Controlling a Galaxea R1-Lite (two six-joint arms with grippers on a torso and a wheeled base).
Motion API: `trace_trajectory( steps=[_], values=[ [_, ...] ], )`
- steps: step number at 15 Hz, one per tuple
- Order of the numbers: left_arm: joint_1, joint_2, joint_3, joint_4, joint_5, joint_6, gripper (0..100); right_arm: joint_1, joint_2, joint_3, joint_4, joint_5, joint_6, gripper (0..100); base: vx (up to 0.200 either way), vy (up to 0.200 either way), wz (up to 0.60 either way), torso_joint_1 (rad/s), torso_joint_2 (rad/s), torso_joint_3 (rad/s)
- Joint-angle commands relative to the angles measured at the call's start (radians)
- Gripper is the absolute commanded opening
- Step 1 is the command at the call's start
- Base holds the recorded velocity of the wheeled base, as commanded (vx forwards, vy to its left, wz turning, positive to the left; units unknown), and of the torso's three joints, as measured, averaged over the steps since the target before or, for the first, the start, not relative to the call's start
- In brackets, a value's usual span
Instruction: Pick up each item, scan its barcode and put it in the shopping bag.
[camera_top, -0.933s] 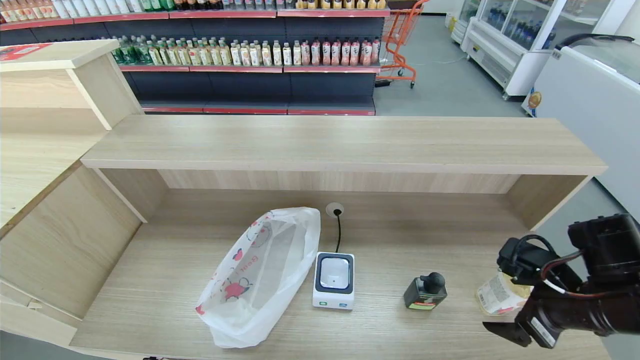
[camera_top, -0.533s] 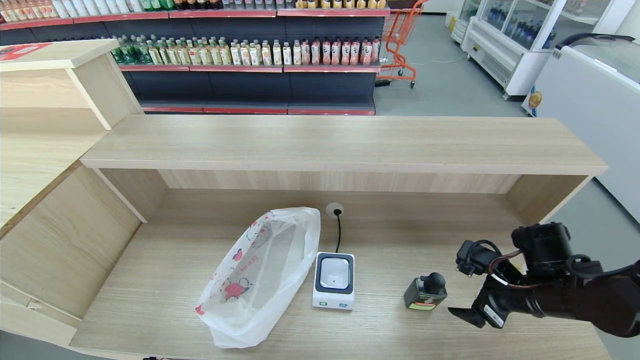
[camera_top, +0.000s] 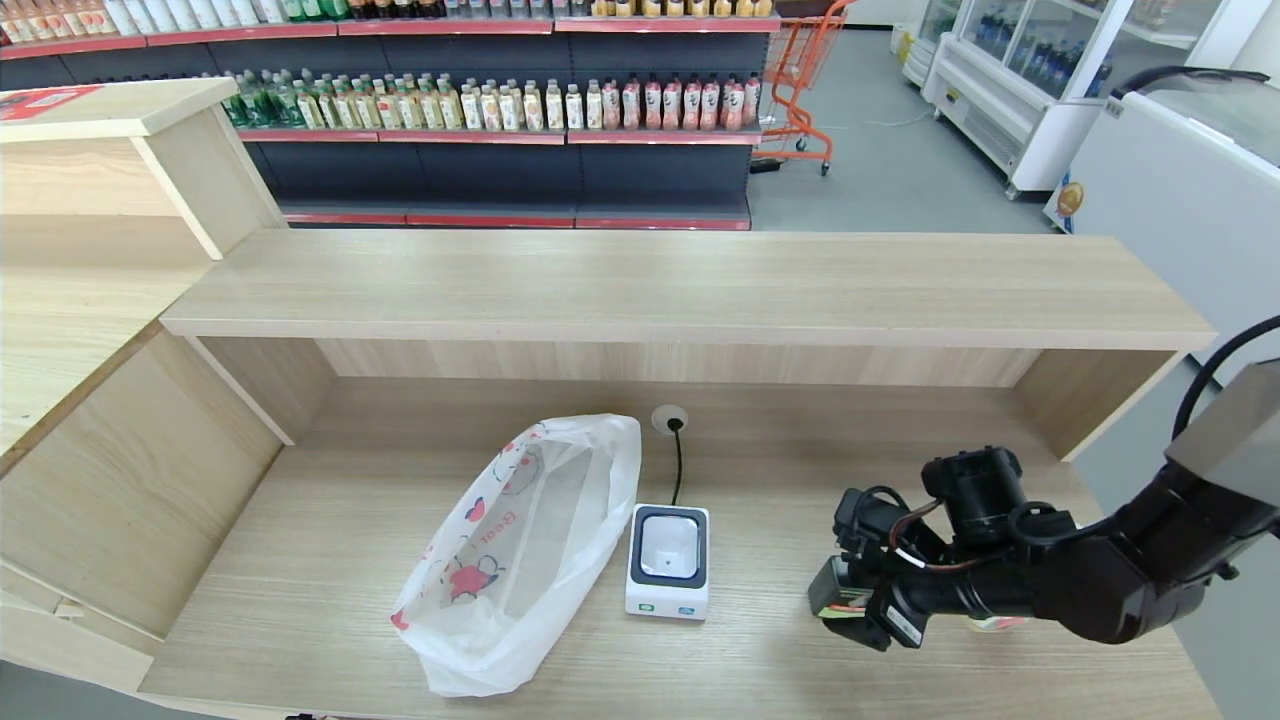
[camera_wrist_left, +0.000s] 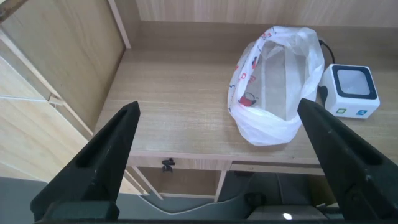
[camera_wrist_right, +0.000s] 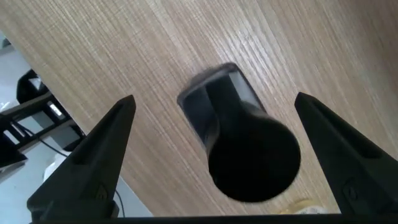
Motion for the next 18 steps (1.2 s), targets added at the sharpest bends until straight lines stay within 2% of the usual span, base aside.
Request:
trace_trajectory(
  steps=[1, 2, 3, 8, 10, 12, 14, 15, 17, 18],
  values=[
    [0.0, 0.0, 0.0, 0.0, 0.0, 0.0, 100, 0.021, 0.042, -0.024, -0.015, 0.001, 0.0, 100, 0.0, 0.0, 0.0, 0.0, 0.0, 0.0],
    [0.0, 0.001, 0.0, 0.0, 0.002, 0.0, 100, 0.027, 0.057, -0.026, -0.039, 0.001, -0.002, 100, 0.0, 0.0, 0.0, 0.0, 0.0, 0.0],
    [0.0, 0.001, 0.0, 0.0, 0.0, 0.0, 100, 0.028, 0.072, -0.024, -0.061, 0.001, -0.002, 0, 0.0, 0.0, 0.0, 0.0, 0.0, 0.0],
    [0.0, 0.0, 0.0, 0.0, 0.0, 0.0, 100, 0.033, 0.074, -0.018, -0.09, 0.0, 0.003, 0, 0.0, 0.0, 0.0, 0.0, 0.0, 0.0],
    [0.0, 0.001, 0.0, 0.0, 0.0, 0.0, 100, 0.021, -0.018, -0.009, -0.107, 0.001, 0.021, 0, 0.0, 0.0, 0.0, 0.0, 0.0, 0.0],
    [0.0, 0.0, 0.0, 0.0, 0.0, 0.0, 100, -0.016, -0.13, 0.013, -0.108, 0.001, 0.118, 0, 0.0, 0.0, 0.0, 0.0, 0.0, 0.0],
    [0.0, 0.0, 0.0, 0.0, 0.0, 0.0, 100, -0.094, -0.322, 0.036, -0.102, 0.003, 0.324, 0, 0.0, 0.0, 0.0, 0.0, 0.0, 0.0],
    [0.0, 0.0, 0.0, 0.0, 0.0, 0.0, 100, -0.114, -0.386, 0.063, -0.102, 0.001, 0.364, 0, 0.0, 0.0, 0.0, 0.0, 0.0, 0.0],
    [0.0, 0.0, 0.0, 0.0, 0.0, 0.0, 100, -0.143, -0.48, 0.112, -0.105, -0.005, 0.341, 0, 0.0, 0.0, 0.0, 0.0, 0.0, 0.0],
    [0.0, 0.001, 0.0, 0.0, 0.0, 0.0, 100, -0.177, -0.543, 0.151, -0.128, -0.005, 0.219, 0, 0.0, 0.0, 0.0, 0.0, 0.0, 0.0]
  ],
)
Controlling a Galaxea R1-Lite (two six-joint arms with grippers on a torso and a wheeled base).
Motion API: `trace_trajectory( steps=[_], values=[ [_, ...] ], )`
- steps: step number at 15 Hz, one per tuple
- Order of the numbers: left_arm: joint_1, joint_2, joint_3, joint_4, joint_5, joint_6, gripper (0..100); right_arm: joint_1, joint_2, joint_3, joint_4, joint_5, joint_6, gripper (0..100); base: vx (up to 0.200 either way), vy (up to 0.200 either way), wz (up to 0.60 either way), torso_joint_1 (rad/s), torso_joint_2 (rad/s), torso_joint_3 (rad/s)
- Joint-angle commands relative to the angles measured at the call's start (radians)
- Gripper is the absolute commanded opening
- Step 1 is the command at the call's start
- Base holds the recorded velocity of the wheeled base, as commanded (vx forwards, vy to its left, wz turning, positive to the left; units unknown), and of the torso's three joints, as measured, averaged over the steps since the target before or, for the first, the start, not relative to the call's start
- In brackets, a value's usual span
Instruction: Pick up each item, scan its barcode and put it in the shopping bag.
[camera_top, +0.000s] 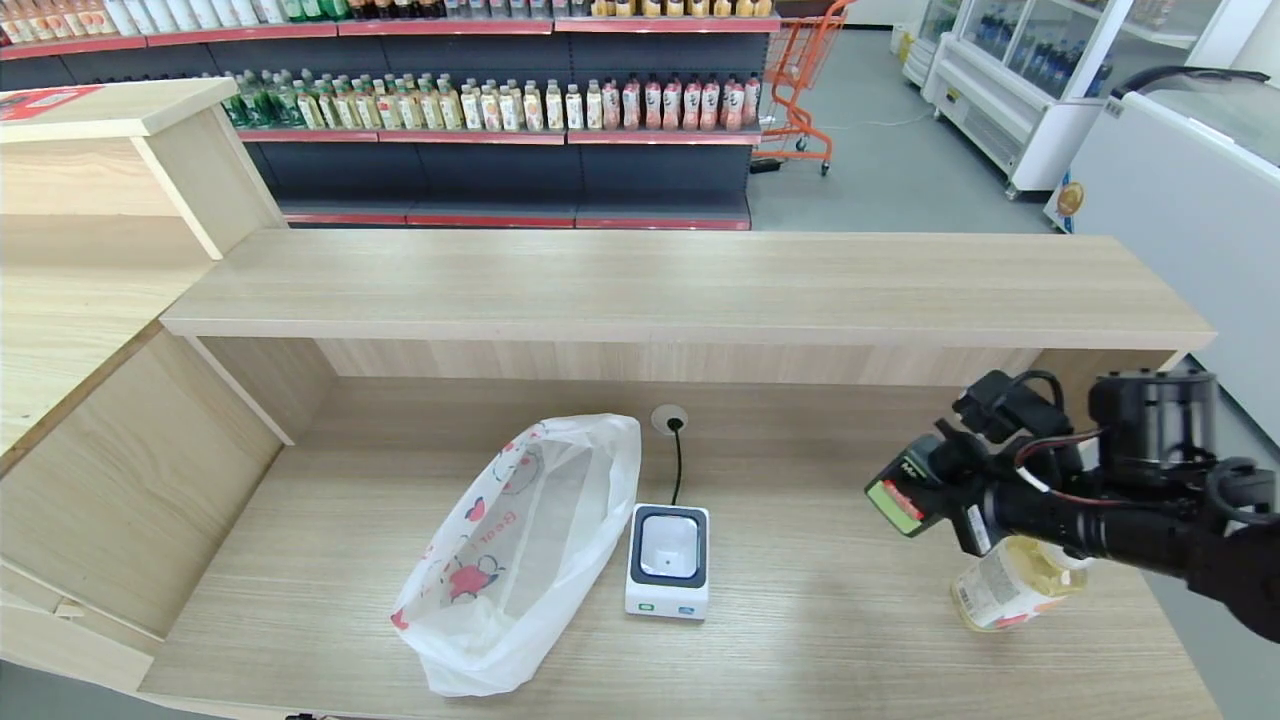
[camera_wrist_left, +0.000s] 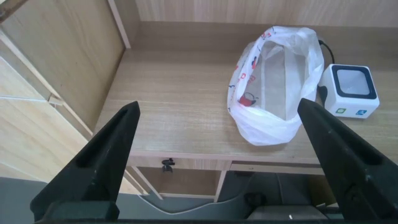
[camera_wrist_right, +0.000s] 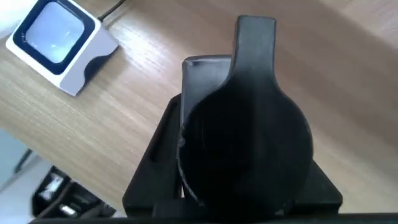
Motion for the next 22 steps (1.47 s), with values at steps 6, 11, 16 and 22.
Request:
trace_trajectory(
  steps=[6, 11, 16, 22],
  values=[
    [0.0, 0.0, 0.0, 0.0, 0.0, 0.0, 100, -0.151, -0.23, 0.275, -0.346, 0.368, -0.856, 0, 0.0, 0.0, 0.0, 0.0, 0.0, 0.0],
    [0.0, 0.001, 0.0, 0.0, 0.0, 0.0, 100, 0.078, -0.147, 0.236, -0.016, 0.711, -2.088, 0, 0.0, 0.0, 0.0, 0.0, 0.0, 0.0],
    [0.0, 0.0, 0.0, 0.0, 0.0, 0.0, 100, 0.254, -0.084, 0.144, 0.041, 0.708, -2.31, 0, 0.0, 0.0, 0.0, 0.0, 0.0, 0.0],
    [0.0, 0.0, 0.0, 0.0, 0.0, 0.0, 100, 0.312, -0.099, 0.105, 0.041, 0.71, -2.346, 0, 0.0, 0.0, 0.0, 0.0, 0.0, 0.0]
  ],
)
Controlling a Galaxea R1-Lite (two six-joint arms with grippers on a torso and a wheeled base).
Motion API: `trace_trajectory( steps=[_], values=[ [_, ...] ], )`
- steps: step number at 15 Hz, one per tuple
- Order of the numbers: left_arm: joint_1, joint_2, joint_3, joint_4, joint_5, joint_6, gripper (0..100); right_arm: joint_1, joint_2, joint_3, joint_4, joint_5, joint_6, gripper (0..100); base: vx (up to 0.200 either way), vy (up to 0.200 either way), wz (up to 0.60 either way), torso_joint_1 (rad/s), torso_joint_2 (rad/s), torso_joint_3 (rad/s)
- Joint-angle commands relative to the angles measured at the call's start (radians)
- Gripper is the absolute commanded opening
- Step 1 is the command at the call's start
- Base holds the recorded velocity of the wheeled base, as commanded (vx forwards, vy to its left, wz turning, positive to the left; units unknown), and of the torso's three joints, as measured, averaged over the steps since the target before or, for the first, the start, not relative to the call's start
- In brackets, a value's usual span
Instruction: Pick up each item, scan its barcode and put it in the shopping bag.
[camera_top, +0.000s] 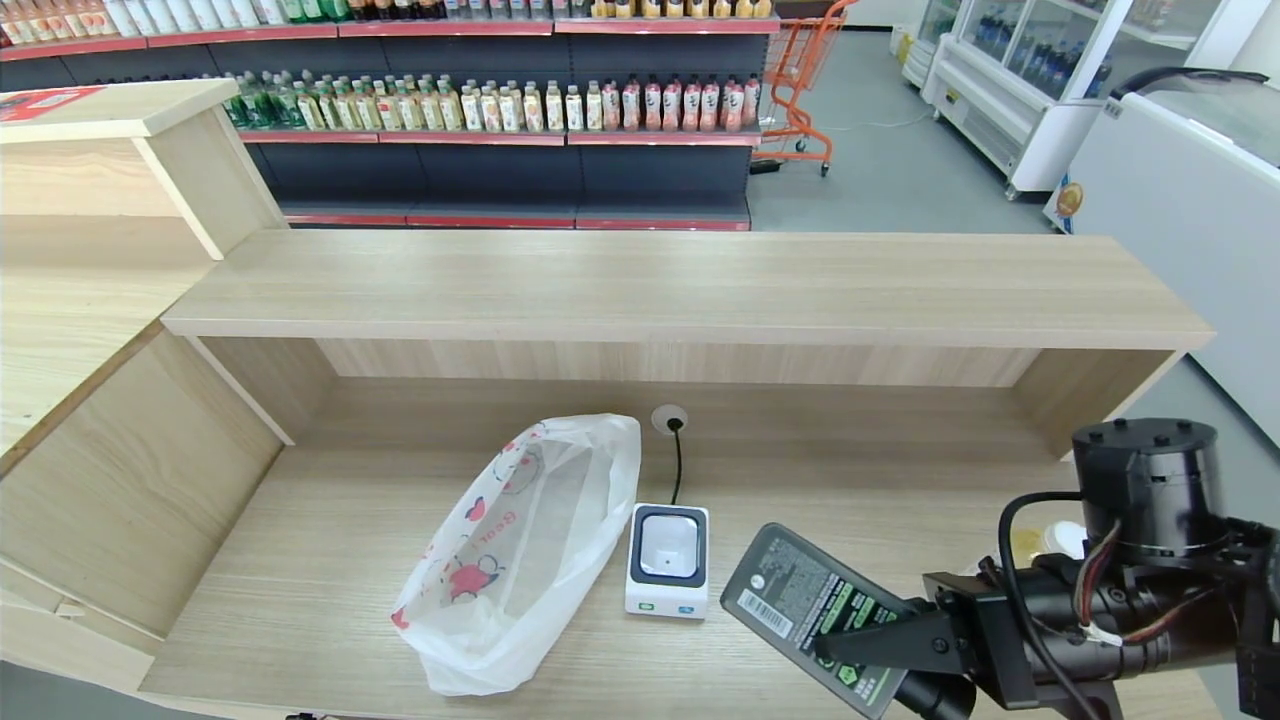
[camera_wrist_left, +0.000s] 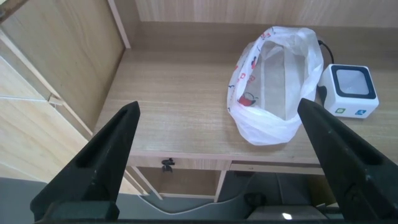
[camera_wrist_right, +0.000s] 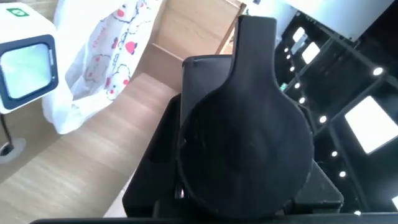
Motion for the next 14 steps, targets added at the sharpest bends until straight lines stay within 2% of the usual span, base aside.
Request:
trace_trajectory(
  steps=[1, 6, 14],
  values=[
    [0.0, 0.001, 0.0, 0.0, 0.0, 0.0, 100, 0.032, 0.015, -0.016, 0.0, 0.0, -0.003, 0, 0.0, 0.0, 0.0, 0.0, 0.0, 0.0],
    [0.0, 0.0, 0.0, 0.0, 0.0, 0.0, 100, 0.08, 0.015, -0.05, 0.004, 0.0, -0.004, 0, 0.0, 0.0, 0.0, 0.0, 0.0, 0.0],
    [0.0, 0.001, 0.0, 0.0, 0.0, 0.0, 100, 0.087, -0.017, -0.047, 0.009, 0.006, -0.019, 0, 0.0, 0.0, 0.0, 0.0, 0.0, 0.0]
  ],
)
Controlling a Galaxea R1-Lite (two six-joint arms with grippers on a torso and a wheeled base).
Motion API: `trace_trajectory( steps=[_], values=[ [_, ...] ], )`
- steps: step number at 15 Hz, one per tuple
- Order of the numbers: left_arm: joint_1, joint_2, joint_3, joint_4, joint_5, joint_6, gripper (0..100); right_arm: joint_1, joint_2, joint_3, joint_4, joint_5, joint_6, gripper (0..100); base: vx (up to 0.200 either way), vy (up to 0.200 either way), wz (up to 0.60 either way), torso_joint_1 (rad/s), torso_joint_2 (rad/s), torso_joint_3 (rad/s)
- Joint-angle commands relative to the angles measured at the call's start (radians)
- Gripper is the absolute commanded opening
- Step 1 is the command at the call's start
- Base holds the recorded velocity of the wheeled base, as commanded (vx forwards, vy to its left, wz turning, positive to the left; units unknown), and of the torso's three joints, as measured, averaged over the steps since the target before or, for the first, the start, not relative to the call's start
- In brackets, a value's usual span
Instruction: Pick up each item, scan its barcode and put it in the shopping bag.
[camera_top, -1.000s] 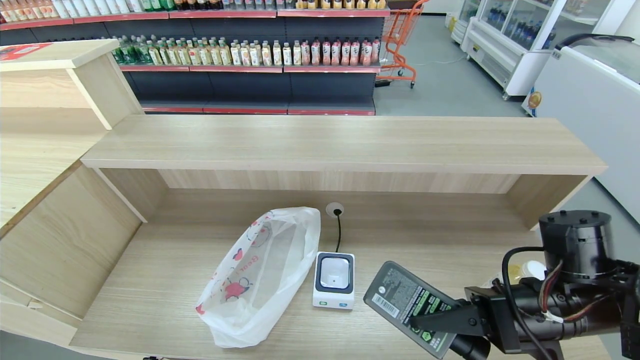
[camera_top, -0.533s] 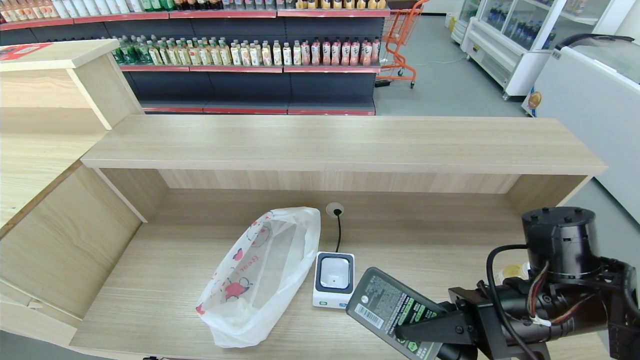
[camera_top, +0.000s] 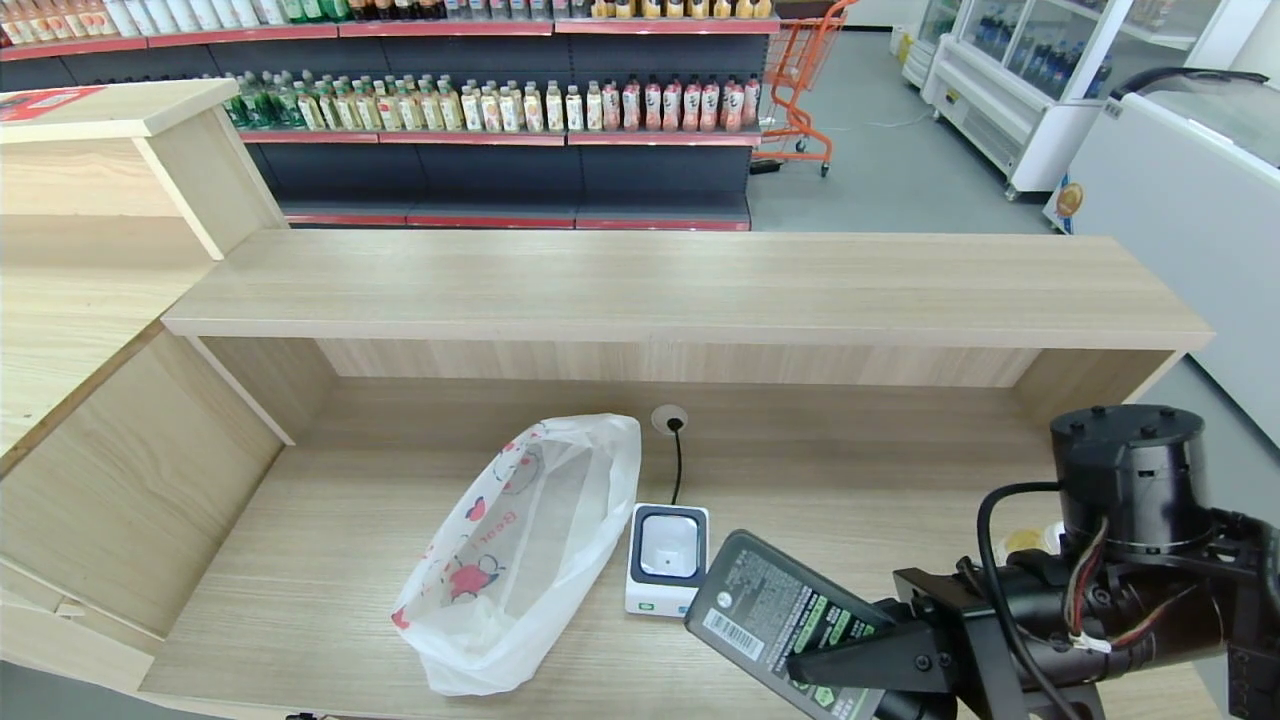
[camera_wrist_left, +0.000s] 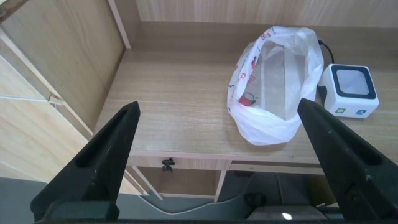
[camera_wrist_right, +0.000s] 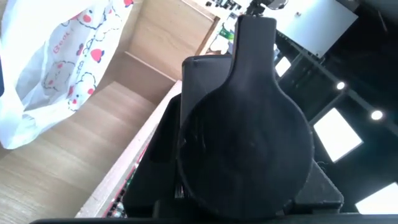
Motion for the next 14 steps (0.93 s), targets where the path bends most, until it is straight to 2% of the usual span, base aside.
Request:
trace_trajectory(
  steps=[1, 9, 10, 12, 13, 14],
  values=[
    [0.0, 0.0, 0.0, 0.0, 0.0, 0.0, 100, 0.0, -0.012, 0.001, -0.001, 0.0, 0.0, 0, 0.0, 0.0, 0.0, 0.0, 0.0, 0.0],
    [0.0, 0.0, 0.0, 0.0, 0.002, 0.0, 100, -0.002, -0.026, 0.02, -0.009, 0.022, 0.006, 0, 0.0, 0.0, 0.0, 0.0, 0.0, 0.0],
    [0.0, 0.0, 0.0, 0.0, 0.0, 0.0, 100, 0.015, -0.047, 0.017, -0.007, 0.022, 0.07, 0, 0.0, 0.0, 0.0, 0.0, 0.0, 0.0],
    [0.0, 0.0, 0.0, 0.0, 0.0, 0.0, 100, 0.031, -0.105, 0.017, -0.007, -0.019, 0.357, 0, 0.0, 0.0, 0.0, 0.0, 0.0, 0.0],
    [0.0, 0.0, 0.0, 0.0, 0.0, 0.0, 100, 0.025, -0.136, 0.02, -0.009, -0.133, 0.573, 0, 0.0, 0.0, 0.0, 0.0, 0.0, 0.0],
    [0.0, 0.0, 0.0, 0.0, 0.0, 0.0, 100, 0.018, -0.168, 0.02, -0.01, -0.214, 0.704, 0, 0.0, 0.0, 0.0, 0.0, 0.0, 0.0]
  ],
)
